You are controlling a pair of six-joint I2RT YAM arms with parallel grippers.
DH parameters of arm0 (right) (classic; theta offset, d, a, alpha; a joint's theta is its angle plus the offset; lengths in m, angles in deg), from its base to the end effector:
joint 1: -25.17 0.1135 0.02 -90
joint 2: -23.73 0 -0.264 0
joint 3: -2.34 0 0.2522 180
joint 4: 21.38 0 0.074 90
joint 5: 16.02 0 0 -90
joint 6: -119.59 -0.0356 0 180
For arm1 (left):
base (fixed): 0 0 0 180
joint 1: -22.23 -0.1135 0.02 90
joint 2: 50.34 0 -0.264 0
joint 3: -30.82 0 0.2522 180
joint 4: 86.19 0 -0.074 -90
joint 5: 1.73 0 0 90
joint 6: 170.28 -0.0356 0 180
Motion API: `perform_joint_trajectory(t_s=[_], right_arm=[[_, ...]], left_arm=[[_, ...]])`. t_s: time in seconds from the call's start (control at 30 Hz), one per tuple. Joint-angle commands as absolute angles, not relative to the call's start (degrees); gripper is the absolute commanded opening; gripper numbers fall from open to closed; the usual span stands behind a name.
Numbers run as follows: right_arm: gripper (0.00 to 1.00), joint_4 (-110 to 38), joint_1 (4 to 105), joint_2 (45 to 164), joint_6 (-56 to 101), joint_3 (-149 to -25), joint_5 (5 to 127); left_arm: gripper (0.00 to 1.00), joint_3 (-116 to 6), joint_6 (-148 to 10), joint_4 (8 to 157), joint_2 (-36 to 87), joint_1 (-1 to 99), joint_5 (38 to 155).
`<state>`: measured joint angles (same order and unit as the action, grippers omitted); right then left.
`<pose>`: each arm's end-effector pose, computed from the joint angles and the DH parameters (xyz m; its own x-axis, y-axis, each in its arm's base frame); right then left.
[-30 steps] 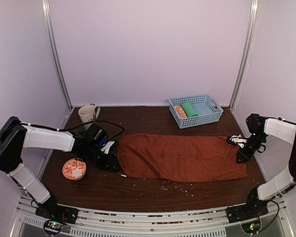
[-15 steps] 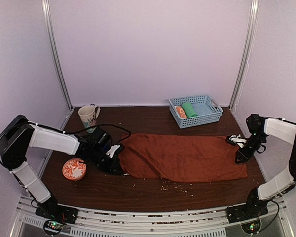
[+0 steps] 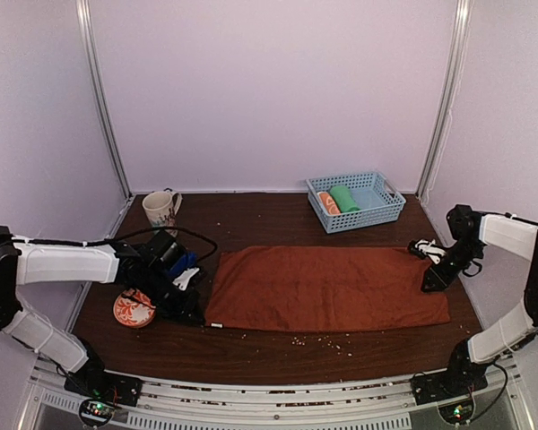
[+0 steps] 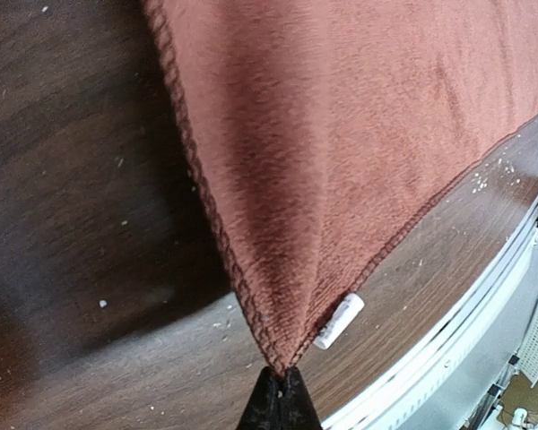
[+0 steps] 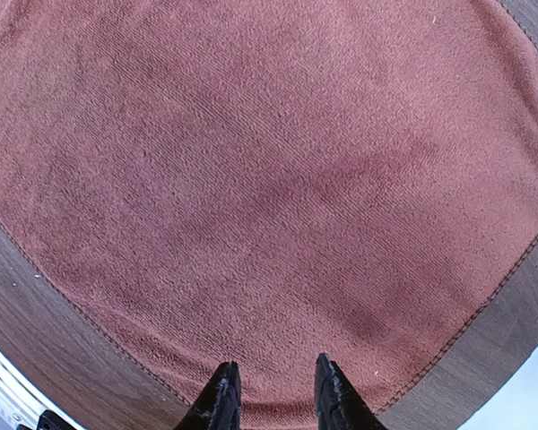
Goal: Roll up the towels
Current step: Smooth out the towel at the center of the board.
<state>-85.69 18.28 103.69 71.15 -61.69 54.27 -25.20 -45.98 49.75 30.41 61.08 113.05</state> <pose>0.2345 -0.0162 0.1983 -0.7694 -0.5361 -0.3473 -0.6070 0.7829 0.1362 0.1815 -0.1654 0.1694 -0.9873 0.1382 -0.0787 0.1589 0.8351 -0.5267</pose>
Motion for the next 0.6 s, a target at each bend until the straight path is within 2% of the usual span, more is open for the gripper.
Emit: perform_joint_trajectory(t_s=[0.0, 0.17, 0.4, 0.53, 0.57], right_arm=[[0.29, -84.35, 18.13, 104.72, 70.14, -63.26, 51.72], [0.29, -86.65, 18.14, 104.38, 70.54, -64.74, 52.66], [0.30, -86.45, 18.12, 104.58, 69.84, -65.46, 55.61], [0.30, -86.03, 18.14, 106.15, 68.67, -67.26, 55.76], [0.30, -86.06, 18.14, 106.82, 68.31, -68.16, 55.86]], left_arm=[[0.00, -26.35, -45.44, 46.85, 30.98, 61.26, 110.89], [0.00, -26.02, -43.03, 42.63, 34.57, 61.58, 111.36], [0.00, -20.77, -40.75, 33.46, 29.29, 61.98, 107.87], [0.00, -17.73, -39.46, 34.00, 26.46, 62.30, 112.35], [0.07, -19.14, -40.42, 32.46, 27.00, 62.25, 111.76]])
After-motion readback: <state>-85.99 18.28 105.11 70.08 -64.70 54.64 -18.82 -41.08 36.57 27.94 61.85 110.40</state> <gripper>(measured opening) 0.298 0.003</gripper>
